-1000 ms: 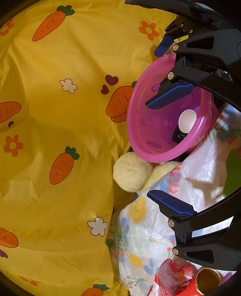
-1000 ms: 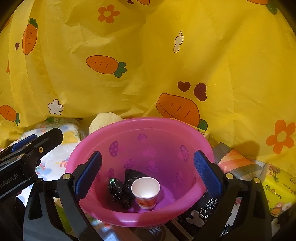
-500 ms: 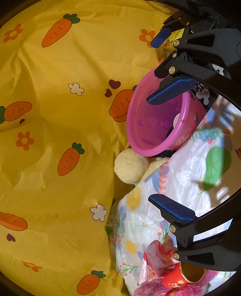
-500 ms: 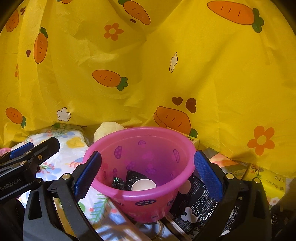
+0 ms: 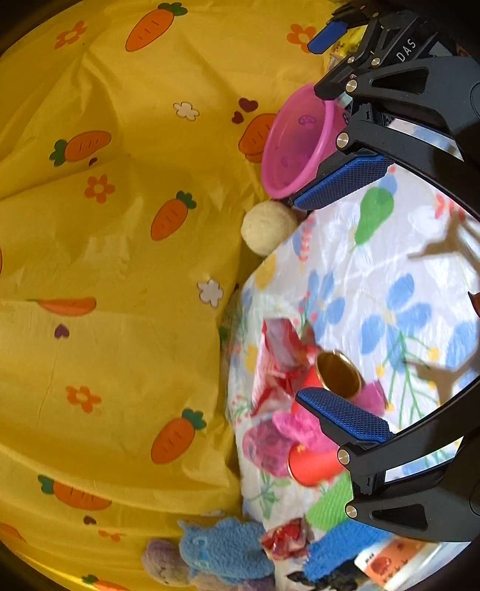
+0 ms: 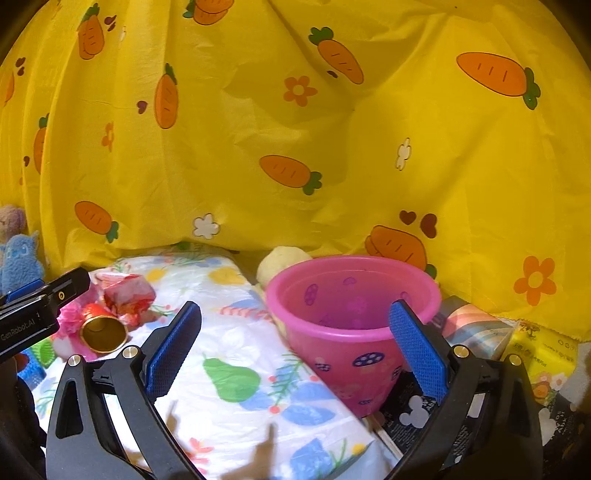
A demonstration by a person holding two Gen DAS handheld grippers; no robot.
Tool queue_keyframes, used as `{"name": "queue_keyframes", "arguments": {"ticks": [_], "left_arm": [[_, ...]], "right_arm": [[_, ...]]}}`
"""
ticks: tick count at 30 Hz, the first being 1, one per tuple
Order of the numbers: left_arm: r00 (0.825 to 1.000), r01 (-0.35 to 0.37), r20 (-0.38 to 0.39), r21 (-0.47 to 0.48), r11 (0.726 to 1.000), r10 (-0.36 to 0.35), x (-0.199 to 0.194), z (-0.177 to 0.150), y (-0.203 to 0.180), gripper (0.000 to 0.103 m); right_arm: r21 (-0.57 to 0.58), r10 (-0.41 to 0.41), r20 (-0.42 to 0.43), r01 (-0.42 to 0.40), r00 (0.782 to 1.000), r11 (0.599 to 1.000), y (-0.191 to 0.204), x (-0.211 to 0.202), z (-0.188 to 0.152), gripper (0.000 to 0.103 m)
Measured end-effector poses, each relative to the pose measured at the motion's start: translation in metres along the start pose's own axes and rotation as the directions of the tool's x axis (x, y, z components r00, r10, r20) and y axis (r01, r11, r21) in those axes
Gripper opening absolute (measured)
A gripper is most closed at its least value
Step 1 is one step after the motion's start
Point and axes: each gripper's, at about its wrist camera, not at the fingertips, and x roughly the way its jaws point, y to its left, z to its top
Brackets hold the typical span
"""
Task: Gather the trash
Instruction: 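Grasp the white-orange cup with the left tool while the right tool grasps the pink bag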
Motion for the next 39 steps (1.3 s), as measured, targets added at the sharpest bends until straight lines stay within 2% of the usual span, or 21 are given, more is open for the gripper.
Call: {"name": "queue_keyframes", "arguments": {"ticks": [4,8,11,15,19,23,29,32,34,35,36,39], "left_arm": [[0.992,-0.123,0.003,-0.036,0.992,0.123,-0.027,-0.015,0.044,0.095],[0.973,-0.230,-0.004,-0.075,0.970,0.230,-0.053,-0.032,0.086,0.095],[0.960,-0.279,-0.018,-0.132,0.951,0.280,-0.071,-0.044,0.118,0.094],[0.934,-0.358,-0.052,-0.140,0.923,0.354,-0.089,-0.061,0.150,0.077],[0.916,-0.402,-0.087,-0.165,0.901,0.392,-0.098,-0.073,0.171,0.067],[0.912,-0.406,-0.137,-0.168,0.898,0.386,-0.095,-0.084,0.181,0.060],[0.924,-0.368,-0.197,-0.224,0.902,0.328,-0.082,-0.091,0.197,0.044],[0.931,-0.344,-0.217,-0.260,0.902,0.292,-0.073,-0.089,0.204,0.028],[0.936,-0.332,-0.218,-0.275,0.902,0.278,-0.070,-0.088,0.207,0.010],[0.939,-0.320,-0.218,-0.283,0.904,0.265,-0.068,-0.087,0.208,0.005],[0.941,-0.315,-0.219,-0.288,0.904,0.258,-0.066,-0.087,0.208,0.002],[0.942,-0.316,-0.204,-0.283,0.905,0.265,-0.066,-0.084,0.208,0.002]], "right_arm": [[-0.009,0.092,-0.015,-0.092,0.996,0.996,0.037,-0.007,-0.010,0.097],[-0.032,0.169,-0.038,-0.170,0.985,0.985,0.072,-0.014,-0.021,0.097],[-0.047,0.213,-0.050,-0.215,0.976,0.975,0.095,-0.020,-0.028,0.097],[-0.073,0.265,-0.059,-0.269,0.962,0.960,0.122,-0.027,-0.034,0.097],[-0.097,0.296,-0.077,-0.303,0.952,0.948,0.148,-0.028,-0.042,0.097],[-0.108,0.326,-0.099,-0.336,0.940,0.936,0.165,-0.028,-0.048,0.097],[-0.123,0.336,-0.118,-0.349,0.935,0.929,0.179,-0.024,-0.052,0.097],[-0.125,0.335,-0.127,-0.350,0.934,0.929,0.182,-0.020,-0.054,0.097],[-0.125,0.334,-0.133,-0.350,0.933,0.928,0.183,-0.016,-0.053,0.097],[-0.126,0.333,-0.135,-0.350,0.933,0.928,0.183,-0.014,-0.053,0.097],[-0.127,0.333,-0.136,-0.350,0.933,0.928,0.184,-0.012,-0.052,0.097],[-0.126,0.334,-0.138,-0.350,0.933,0.928,0.184,-0.006,-0.049,0.097]]}}
